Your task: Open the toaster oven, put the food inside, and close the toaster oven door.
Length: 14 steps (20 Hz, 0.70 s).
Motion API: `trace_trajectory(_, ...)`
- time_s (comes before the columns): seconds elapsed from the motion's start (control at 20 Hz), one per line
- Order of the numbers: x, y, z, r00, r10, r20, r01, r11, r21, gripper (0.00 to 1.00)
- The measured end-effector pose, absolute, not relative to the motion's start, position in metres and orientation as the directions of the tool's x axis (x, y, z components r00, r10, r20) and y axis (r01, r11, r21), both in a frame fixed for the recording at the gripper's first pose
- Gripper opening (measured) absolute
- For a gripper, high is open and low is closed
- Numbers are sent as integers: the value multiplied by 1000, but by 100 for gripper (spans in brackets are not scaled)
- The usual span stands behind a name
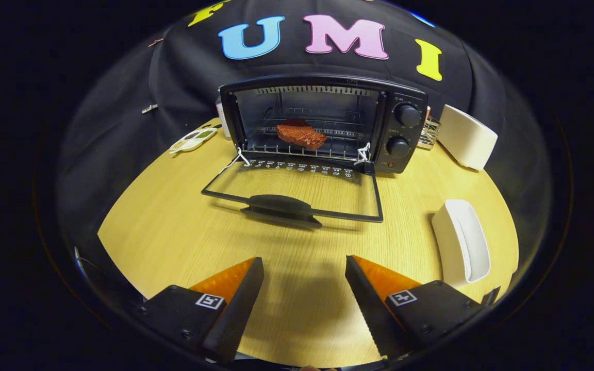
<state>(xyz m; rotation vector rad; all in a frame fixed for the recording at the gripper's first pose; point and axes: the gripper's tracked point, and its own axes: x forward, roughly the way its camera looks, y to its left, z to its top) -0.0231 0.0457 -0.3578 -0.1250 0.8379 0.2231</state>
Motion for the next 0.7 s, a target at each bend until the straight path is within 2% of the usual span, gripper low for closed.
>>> trace_trajectory(0.2, -5, 50, -384, 623, 125, -772, -253, 966, -48, 99)
trace_trajectory(0.7, 29, 60, -394, 623, 153, -767, -289, 956, -44, 99)
